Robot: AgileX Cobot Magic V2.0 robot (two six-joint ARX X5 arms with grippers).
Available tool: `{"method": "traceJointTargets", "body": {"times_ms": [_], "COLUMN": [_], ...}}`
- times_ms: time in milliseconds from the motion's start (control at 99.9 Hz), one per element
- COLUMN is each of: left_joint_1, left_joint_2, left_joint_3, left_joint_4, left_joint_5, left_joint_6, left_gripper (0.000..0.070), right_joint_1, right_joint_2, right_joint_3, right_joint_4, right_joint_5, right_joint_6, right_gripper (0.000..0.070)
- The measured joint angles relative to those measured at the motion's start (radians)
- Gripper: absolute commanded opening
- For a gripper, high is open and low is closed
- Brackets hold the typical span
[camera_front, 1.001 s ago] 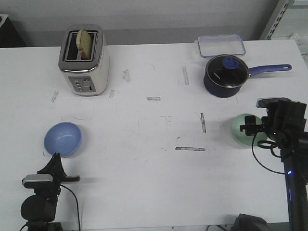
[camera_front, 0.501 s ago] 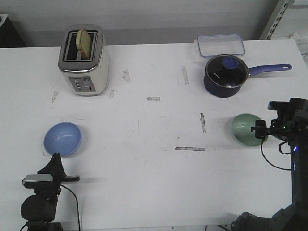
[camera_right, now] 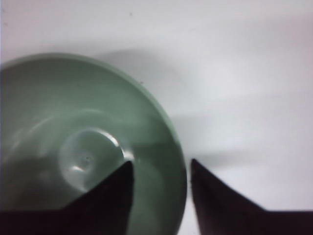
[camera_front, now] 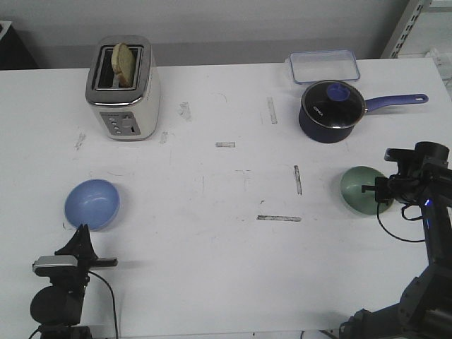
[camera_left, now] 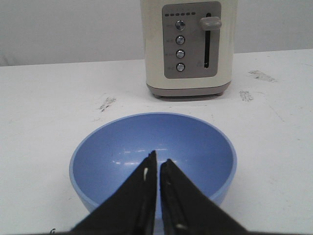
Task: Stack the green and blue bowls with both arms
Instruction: 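Move the right gripper to the pale green bowl rim and grasp it, then carry the green bowl with the right gripper to the table center and set it down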
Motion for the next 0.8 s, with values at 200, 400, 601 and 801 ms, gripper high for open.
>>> {"method": "traceJointTargets", "body": {"times_ms": [200, 400, 601, 801], "left_joint_1": [0.0, 0.0, 0.0, 0.0], "left_joint_2": [0.0, 0.0, 0.0, 0.0], "left_joint_3": [0.0, 0.0, 0.0, 0.0], "left_joint_4": [0.0, 0.0, 0.0, 0.0], "left_joint_5": [0.0, 0.0, 0.0, 0.0], "left_joint_6": [0.0, 0.0, 0.0, 0.0], "left_gripper": [0.0001, 0.0001, 0.0001, 0.0001], "right_joint_1": [0.0, 0.005, 0.092, 0.32], "right_joint_2": [0.006, -0.024, -0.133, -0.23], "right_joint_3": [0.0, 0.014, 0.135, 0.205], "right_joint_4": [0.011, 0.005, -0.023, -0.047], "right_joint_5": [-0.003, -0.043, -0.117, -0.126], "right_joint_6": [0.0, 0.018, 0.045, 0.126], "right_gripper": [0.0, 0.0, 0.0, 0.0]}}
